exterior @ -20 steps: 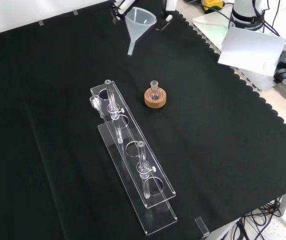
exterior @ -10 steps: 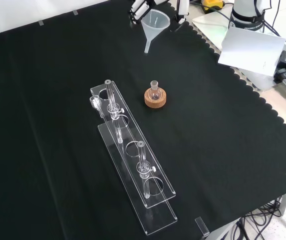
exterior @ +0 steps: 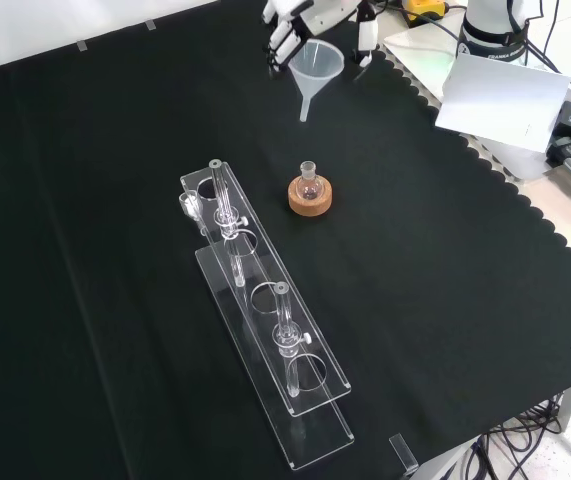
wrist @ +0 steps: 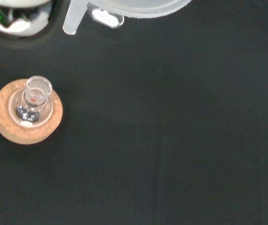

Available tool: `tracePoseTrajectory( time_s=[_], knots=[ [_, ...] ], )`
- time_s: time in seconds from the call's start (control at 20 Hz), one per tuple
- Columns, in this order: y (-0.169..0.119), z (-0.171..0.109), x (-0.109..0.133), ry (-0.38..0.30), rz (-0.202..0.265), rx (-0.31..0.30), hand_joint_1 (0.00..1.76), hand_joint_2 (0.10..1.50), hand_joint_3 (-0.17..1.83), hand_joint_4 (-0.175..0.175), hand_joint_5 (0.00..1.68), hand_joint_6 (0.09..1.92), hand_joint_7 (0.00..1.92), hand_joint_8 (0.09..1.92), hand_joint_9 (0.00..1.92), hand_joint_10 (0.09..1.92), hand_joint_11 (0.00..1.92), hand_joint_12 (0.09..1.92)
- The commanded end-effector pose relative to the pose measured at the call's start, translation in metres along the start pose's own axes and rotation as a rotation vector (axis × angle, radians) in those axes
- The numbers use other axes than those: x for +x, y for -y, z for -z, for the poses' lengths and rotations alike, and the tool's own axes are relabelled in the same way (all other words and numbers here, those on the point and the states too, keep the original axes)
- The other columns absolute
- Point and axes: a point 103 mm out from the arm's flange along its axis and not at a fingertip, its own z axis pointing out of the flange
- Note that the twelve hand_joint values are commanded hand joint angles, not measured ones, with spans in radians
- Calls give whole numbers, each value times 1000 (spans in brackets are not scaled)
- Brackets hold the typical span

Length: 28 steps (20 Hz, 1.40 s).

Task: Place the funnel on the round-bottom flask.

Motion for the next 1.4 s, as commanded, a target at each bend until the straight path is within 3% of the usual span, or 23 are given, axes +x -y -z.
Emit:
tracePoseTrajectory(
  time_s=[0.05,0.55,1.4],
  knots=[
    [-16,-26,17,3,26,35,820,722,705,52,822,721,895,593,1129,325,753,1206],
    [-30,-49,30,-11,36,42,821,723,703,51,822,720,895,594,1131,326,754,1207],
    [-49,-62,35,-15,43,62,821,724,700,49,826,722,896,595,1135,326,761,1205]
  ],
)
